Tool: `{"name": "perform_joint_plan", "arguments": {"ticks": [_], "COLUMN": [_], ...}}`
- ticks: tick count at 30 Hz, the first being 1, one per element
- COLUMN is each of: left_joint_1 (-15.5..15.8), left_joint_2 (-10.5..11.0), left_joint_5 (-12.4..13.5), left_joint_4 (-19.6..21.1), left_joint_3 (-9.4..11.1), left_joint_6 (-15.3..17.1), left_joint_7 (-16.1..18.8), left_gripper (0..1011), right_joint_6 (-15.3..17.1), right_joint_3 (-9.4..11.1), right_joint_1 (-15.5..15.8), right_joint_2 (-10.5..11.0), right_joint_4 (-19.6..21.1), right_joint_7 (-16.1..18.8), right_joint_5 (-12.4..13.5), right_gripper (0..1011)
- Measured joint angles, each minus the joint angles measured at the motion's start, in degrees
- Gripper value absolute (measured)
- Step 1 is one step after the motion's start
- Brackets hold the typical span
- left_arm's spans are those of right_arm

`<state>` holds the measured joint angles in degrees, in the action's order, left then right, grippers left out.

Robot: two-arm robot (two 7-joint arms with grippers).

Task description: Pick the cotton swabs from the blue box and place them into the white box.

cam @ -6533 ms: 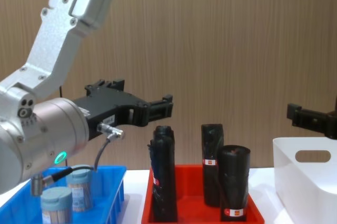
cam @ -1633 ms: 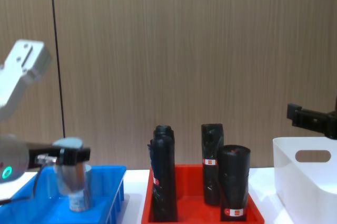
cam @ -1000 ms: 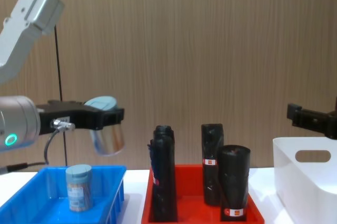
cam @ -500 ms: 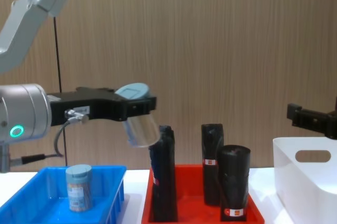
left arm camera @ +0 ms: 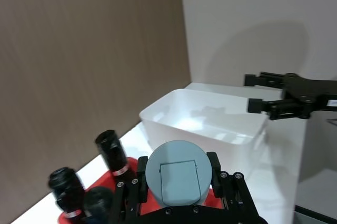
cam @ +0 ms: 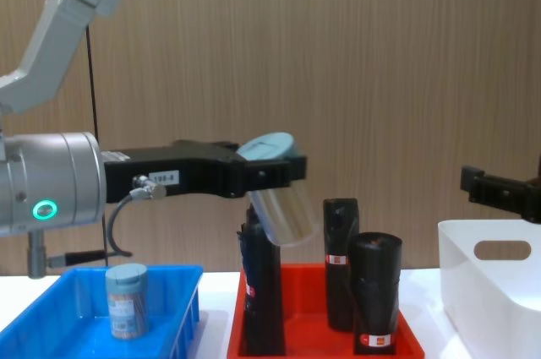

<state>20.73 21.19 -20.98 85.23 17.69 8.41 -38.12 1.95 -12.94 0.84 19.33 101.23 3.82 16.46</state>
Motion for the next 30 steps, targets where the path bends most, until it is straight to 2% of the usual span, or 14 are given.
{"name": "perform_joint_plan", "arguments": {"ticks": [6,13,24,30], "left_joint_1": [0.8,1.2,1.6,1.6], "left_joint_2": [-0.3,-0.3,0.2,0.4], "left_joint_5": [-0.8,-0.6,1.3,1.0], "left_joint_4": [-1.1,-1.6,-1.6,-1.6], "left_joint_3": [0.6,0.9,1.4,1.4], "left_joint_6": [0.2,1.1,2.6,2.6], "left_joint_7": [-4.0,-6.1,-7.1,-7.2], "left_gripper": [666,666,666,666], "right_joint_6": [0.0,0.0,0.0,0.0], "right_joint_3": [0.0,0.0,0.0,0.0], "right_joint_1": [0.0,0.0,0.0,0.0], "right_joint_2": [0.0,0.0,0.0,0.0], "right_joint_4": [0.0,0.0,0.0,0.0], "right_joint_7": [0.0,0.0,0.0,0.0], "right_joint_5": [0.0,0.0,0.0,0.0], "right_gripper": [1002,1002,1002,1002]}}
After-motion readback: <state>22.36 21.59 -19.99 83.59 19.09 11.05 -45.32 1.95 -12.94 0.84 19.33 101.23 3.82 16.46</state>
